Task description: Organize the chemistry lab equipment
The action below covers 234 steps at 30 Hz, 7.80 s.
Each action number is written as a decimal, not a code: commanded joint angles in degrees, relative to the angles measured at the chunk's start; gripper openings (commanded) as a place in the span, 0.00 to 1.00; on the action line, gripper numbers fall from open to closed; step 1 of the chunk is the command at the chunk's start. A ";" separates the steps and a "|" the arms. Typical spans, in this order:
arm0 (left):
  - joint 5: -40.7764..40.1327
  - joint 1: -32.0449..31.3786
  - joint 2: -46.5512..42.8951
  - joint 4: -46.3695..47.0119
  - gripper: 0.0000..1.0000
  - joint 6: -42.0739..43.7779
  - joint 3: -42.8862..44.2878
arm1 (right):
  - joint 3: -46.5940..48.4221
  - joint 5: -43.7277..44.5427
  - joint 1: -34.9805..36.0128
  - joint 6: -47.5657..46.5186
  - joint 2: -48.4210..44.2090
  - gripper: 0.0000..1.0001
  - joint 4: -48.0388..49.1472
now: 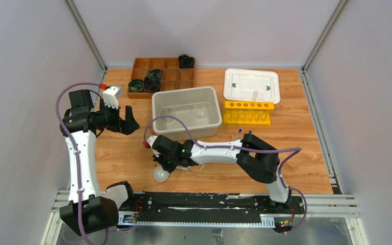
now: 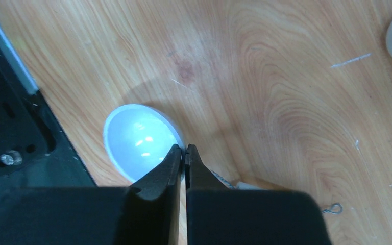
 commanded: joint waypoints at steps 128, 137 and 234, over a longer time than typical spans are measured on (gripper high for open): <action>-0.14 -0.09 -1.65 0.28 1.00 -0.42 -1.18 | -13.75 12.45 -2.20 6.30 -11.67 0.38 -6.86; 0.23 -0.03 -2.02 0.22 1.00 -0.68 -0.84 | -10.95 14.26 -3.41 7.58 -14.10 0.46 -6.09; 1.64 -0.05 -1.47 -13.40 1.00 9.07 9.67 | -34.86 26.32 3.90 11.42 -23.65 0.29 6.54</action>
